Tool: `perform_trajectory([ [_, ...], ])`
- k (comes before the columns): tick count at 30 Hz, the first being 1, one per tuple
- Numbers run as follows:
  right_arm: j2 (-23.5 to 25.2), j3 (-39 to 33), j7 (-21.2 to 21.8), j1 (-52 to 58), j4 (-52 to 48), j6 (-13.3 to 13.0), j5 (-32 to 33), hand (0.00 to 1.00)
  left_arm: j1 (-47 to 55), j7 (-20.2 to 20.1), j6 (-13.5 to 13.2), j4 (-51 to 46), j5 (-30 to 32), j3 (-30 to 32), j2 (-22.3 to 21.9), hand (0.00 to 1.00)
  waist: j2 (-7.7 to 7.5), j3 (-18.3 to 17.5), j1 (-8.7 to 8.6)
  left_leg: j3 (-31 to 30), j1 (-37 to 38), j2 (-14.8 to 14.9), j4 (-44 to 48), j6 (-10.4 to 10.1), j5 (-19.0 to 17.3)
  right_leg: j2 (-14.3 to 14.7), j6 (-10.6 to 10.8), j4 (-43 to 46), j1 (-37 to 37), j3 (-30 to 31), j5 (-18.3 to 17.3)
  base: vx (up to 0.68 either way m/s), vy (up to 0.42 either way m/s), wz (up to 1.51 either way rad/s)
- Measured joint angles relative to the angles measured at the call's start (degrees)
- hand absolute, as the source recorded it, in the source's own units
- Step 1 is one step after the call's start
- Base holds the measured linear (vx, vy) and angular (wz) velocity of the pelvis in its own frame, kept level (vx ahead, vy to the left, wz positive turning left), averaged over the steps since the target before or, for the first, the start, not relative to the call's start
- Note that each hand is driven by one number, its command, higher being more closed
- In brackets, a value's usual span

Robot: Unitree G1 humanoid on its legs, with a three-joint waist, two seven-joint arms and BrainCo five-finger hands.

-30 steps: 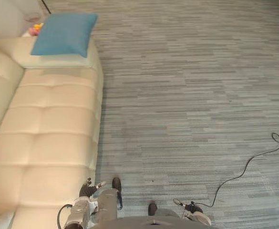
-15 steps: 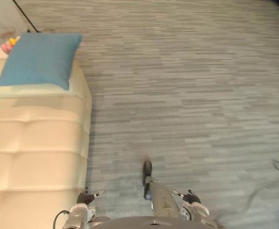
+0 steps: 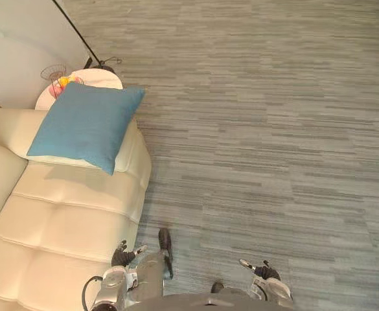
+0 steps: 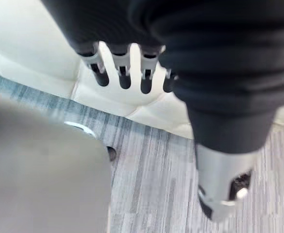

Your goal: Pick up cushions and gather them together orderly.

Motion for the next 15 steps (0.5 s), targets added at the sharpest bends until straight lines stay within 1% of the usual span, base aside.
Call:
perform_trajectory([
  [1, 0.4, 0.3, 0.0, -0.28, 0.56, 0.01, -0.01, 0.0, -0.23, 0.01, -0.02, 0.01, 0.0, -0.1, 0.6, 0.0, -0.52, -0.32, 0.25, -0.05, 0.19, -1.02, -0.01, 2.14, 1.85, -0.97, 0.69, -0.09, 0.37, 0.53, -0.43, 0.53, 0.196, -0.27],
  [2, 1.33, 0.48, 0.04, -1.66, 1.3, -0.08, -0.01, 0.0, -0.6, 0.03, -0.02, 0.15, 0.0, -0.29, 1.19, 0.0, -2.49, -0.31, -0.24, 0.39, 0.66, -2.42, 0.83, 5.06, 1.13, -2.56, 0.74, 0.22, 0.45, 1.53, -0.46, 0.43, 0.148, -0.04],
  [3, 2.2, 0.84, 0.08, -2.03, 1.31, -0.17, -0.01, 0.0, -0.73, 0.03, -0.16, 0.1, -0.11, -0.3, 1.88, 0.0, -4.09, -0.54, -0.55, 1.05, 0.06, -3.47, 3.41, 6.65, -0.62, -4.08, 0.87, 1.88, 0.12, 3.18, -0.41, 0.64, 0.251, 0.03],
  [4, 2.33, 1.09, 0.16, -1.94, 1.47, -0.17, -0.07, 0.0, -0.83, 0.1, -0.3, 0.15, -0.4, -0.32, 2.45, 0.0, -4.58, -0.9, -0.61, 1.24, -0.57, -3.98, 9.08, 7.37, -6.12, -5.55, 2.03, 8.79, -1.67, 6.23, -1.03, 0.55, 0.234, 0.0],
  [5, 2.28, 1.07, 0.17, -1.91, 1.54, -0.17, -0.11, 0.0, -0.89, 0.2, -0.3, 0.32, -0.47, -0.31, 2.34, 0.0, -4.59, -0.91, -0.57, 1.45, -0.23, -4.03, 10.12, 7.57, -7.88, -5.92, 3.06, 13.24, -3.03, 6.85, -1.66, 0.62, 0.278, -0.15],
  [6, 2.23, 1.17, 0.18, -1.87, 1.63, -0.16, -0.15, 0.0, -1.12, 0.4, -0.28, 1.17, -0.79, -0.35, 2.28, 0.0, -4.8, -0.97, -0.52, 2.43, 1.3, -4.25, 11.21, 8.16, -10.72, -7.5, 4.44, 25.63, -7.98, 8.74, -1.81, 0.4, 0.182, -0.2],
  [7, 2.29, 1.77, 0.22, -1.77, 1.66, -0.07, -0.2, 0.0, -1.13, 0.68, -0.24, 2.22, -1.08, -0.49, 2.67, 0.0, -5.03, -1.0, -0.82, 2.76, 3.66, -4.96, 11.07, 8.2, -12.29, -9.09, 6.28, 38.95, -13.36, 10.3, 0.62, 0.5, 0.211, -0.18],
  [8, 2.28, 2.39, 0.23, -1.33, 1.66, -0.02, -0.21, 0.0, -1.07, 0.89, 0.21, 2.67, -1.1, -1.15, 3.06, 0.0, -5.01, -0.88, -1.47, 2.33, 7.22, -5.68, 10.0, 8.39, -13.54, -9.9, 6.1, 49.25, -17.39, 10.36, 1.29, 0.42, 0.159, -0.05],
  [9, 2.28, 2.47, 0.26, -0.97, 1.69, -0.01, -0.21, 0.0, -0.91, 1.0, 0.55, 2.99, -1.09, -1.6, 3.23, 0.0, -4.86, -0.78, -1.75, 2.18, 9.39, -5.94, 9.0, 8.59, -13.85, -10.24, 5.85, 52.91, -18.42, 9.55, 1.12, 0.64, 0.197, 0.07],
  [10, 1.46, 2.47, 0.24, -0.39, 1.48, -0.1, -0.21, 0.0, -0.02, 1.16, 0.88, 3.26, -1.11, -2.69, 3.47, 0.0, -4.12, -0.41, -2.47, 0.99, 16.28, -6.6, 5.02, 8.91, -14.15, -10.61, 3.44, 57.67, -20.5, 6.2, -0.97, 0.62, 0.137, 0.17],
  [11, 1.14, 2.52, 0.23, 0.1, 1.44, -0.09, -0.22, 0.0, 0.13, 1.16, 0.89, 3.34, -1.12, -3.3, 3.62, 0.0, -3.63, -0.21, -2.68, -0.4, 20.44, -6.53, 2.2, 8.96, -14.12, -9.5, 2.43, 57.24, -21.93, 3.74, -3.25, 0.6, 0.101, 0.37],
  [12, 1.14, 2.42, 0.23, 0.23, 1.34, -0.14, -0.12, 0.0, 0.15, 1.15, 0.9, 3.4, -1.11, -3.29, 3.66, 0.0, -3.46, -0.08, -3.29, -1.68, 23.56, -6.09, 0.21, 8.97, -14.09, -7.54, 0.59, 53.34, -23.93, 1.56, -5.69, 0.48, 0.008, 0.52],
  [13, 0.93, 2.48, 0.26, 0.14, 1.32, -0.18, -0.15, 0.0, 0.03, 1.14, 0.9, 3.69, -1.11, -3.28, 3.61, 0.0, -3.52, -0.11, -3.76, -2.69, 24.95, -5.69, -0.42, 8.97, -14.09, -5.97, -0.63, 48.03, -25.33, 0.49, -6.8, 0.46, -0.037, 0.72],
  [14, 0.8, 2.45, 0.27, 0.05, 1.3, -0.2, -0.15, 0.0, -0.04, 1.07, 0.9, 4.17, -1.1, -3.26, 3.43, 0.0, -3.55, -0.12, -4.11, -4.29, 26.21, -5.34, -0.8, 8.97, -14.09, -4.17, -1.05, 38.91, -26.84, -0.13, -6.61, 0.57, -0.071, 0.92],
  [15, 0.86, 2.25, 0.24, 0.0, 1.24, -0.19, -0.12, 0.0, 0.07, 1.01, 0.91, 4.45, -1.08, -3.18, 3.11, 0.0, -3.63, -0.08, -4.25, -6.06, 27.65, -5.07, -1.36, 8.85, -14.17, -2.1, -1.44, 25.47, -28.32, 1.62, -2.71, 0.48, -0.083, 0.9],
])
